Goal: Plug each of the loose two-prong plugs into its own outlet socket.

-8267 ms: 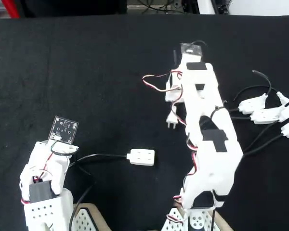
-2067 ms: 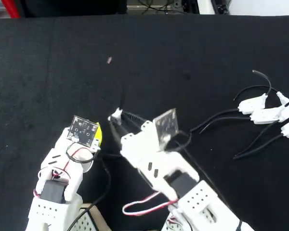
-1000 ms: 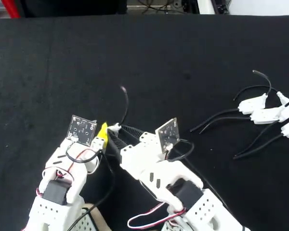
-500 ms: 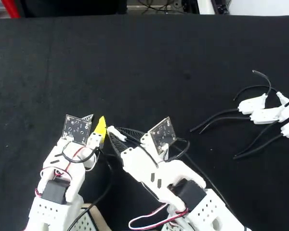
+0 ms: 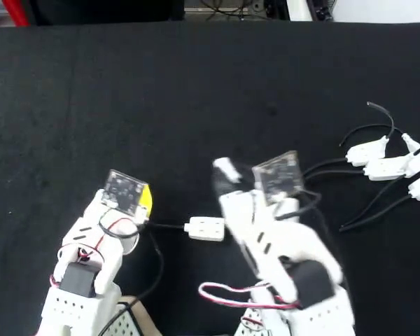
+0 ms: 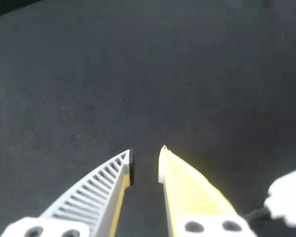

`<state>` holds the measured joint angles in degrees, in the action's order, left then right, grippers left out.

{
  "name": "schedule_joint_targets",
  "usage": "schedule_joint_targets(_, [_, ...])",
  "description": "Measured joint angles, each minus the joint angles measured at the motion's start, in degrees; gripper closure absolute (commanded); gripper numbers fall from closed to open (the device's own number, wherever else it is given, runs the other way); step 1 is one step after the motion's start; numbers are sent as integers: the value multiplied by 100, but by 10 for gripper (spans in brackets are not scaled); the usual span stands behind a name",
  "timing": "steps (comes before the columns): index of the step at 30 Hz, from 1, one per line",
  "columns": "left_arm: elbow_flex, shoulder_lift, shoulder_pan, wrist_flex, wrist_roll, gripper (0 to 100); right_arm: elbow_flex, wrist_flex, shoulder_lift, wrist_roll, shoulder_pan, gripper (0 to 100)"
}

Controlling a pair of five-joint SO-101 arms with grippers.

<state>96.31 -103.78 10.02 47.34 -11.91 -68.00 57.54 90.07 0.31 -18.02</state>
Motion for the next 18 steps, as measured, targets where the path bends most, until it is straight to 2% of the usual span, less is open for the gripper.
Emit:
schedule_joint_targets(4, [-35,0,-9,70,-862,895,1064,1081,-633,396,879,985])
schedule_joint_targets(6, [-53,0,70,237,-1204,895,1371,1292,-1292,668,1178,985])
schedule_joint_targets(10, [-255,0,818,1002,-1881,895,1978,1319,-3156,1055,1512,985])
schedule_joint_targets(15, [-791,-9,1732,1653,-2040,895,2980,1380,-5415,1125,1644,985])
schedule_joint_targets(18, [-949,70,2119,1741,-2092,895,3481,1415,-6400,1178,1960,985])
